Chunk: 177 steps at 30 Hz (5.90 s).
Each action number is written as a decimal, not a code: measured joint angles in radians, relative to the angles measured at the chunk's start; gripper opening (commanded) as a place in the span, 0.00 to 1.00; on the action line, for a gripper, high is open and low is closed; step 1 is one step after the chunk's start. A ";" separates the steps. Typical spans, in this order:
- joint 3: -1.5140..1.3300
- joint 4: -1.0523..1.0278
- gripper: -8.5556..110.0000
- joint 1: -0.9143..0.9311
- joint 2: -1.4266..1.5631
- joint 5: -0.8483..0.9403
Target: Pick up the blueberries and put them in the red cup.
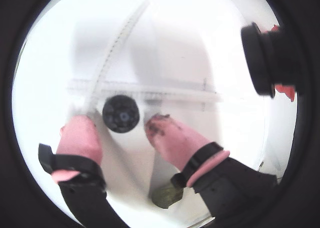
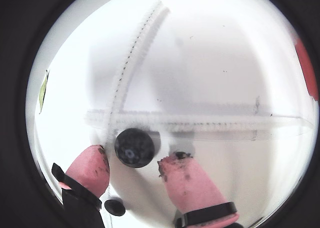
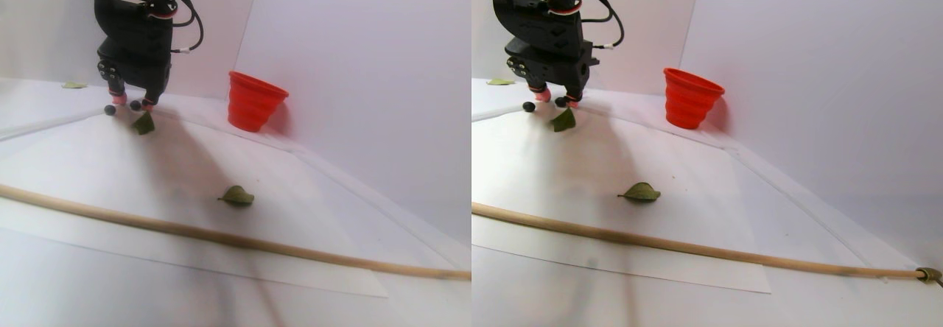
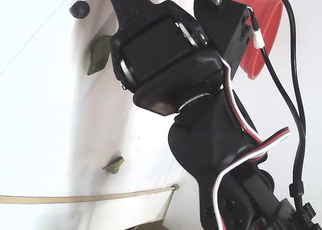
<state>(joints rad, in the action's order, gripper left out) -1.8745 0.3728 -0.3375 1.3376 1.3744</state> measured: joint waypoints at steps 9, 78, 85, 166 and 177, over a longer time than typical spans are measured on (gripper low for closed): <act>0.023 0.015 0.23 0.000 -0.026 0.000; -0.135 -0.043 0.17 0.112 0.207 0.037; -0.140 -0.043 0.17 0.143 0.268 0.037; 0.026 -0.086 0.18 0.497 0.301 0.094; 0.049 -0.086 0.22 0.509 0.276 0.094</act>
<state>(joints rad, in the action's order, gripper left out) -1.8254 0.2869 0.1718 1.6137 1.4680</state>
